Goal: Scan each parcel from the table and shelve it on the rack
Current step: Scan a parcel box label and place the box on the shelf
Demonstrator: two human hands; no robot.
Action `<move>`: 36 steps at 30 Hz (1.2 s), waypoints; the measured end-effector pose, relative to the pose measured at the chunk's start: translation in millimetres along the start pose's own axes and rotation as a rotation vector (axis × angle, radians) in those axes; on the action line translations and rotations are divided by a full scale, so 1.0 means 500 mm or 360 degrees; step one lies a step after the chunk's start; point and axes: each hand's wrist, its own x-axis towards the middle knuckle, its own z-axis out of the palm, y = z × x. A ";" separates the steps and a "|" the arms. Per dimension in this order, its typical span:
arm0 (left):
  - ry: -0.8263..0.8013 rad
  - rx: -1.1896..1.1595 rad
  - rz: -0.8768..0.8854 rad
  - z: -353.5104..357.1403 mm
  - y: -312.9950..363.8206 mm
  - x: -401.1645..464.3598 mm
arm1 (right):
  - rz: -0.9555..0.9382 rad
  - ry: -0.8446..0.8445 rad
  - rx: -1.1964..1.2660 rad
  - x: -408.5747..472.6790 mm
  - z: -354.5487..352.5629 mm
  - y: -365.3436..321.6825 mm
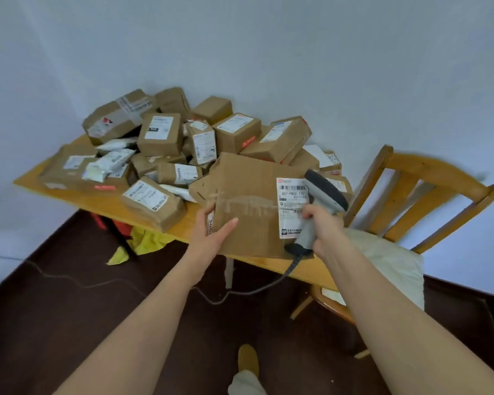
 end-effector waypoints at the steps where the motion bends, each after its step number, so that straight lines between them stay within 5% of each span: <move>1: 0.0081 -0.0038 0.0063 -0.040 0.008 -0.030 | 0.0015 -0.0093 -0.0018 -0.033 0.031 0.002; 6: 0.0421 -0.0200 0.0142 -0.223 0.043 -0.175 | -0.0019 -0.0461 -0.0206 -0.184 0.200 0.027; 13: 0.1284 -0.0387 0.0266 -0.443 -0.019 -0.409 | 0.0071 -0.1155 -0.0471 -0.385 0.420 0.150; 24: 0.2282 -0.0841 0.0084 -0.637 -0.213 -0.883 | 0.0185 -0.2032 -0.0966 -0.829 0.528 0.435; 30: 0.2491 -0.0979 0.0214 -0.816 -0.247 -1.091 | 0.0105 -0.2471 -0.1160 -1.067 0.582 0.558; 36: 0.2460 -0.0899 0.0167 -1.088 -0.205 -1.245 | 0.0055 -0.2336 -0.1030 -1.341 0.703 0.671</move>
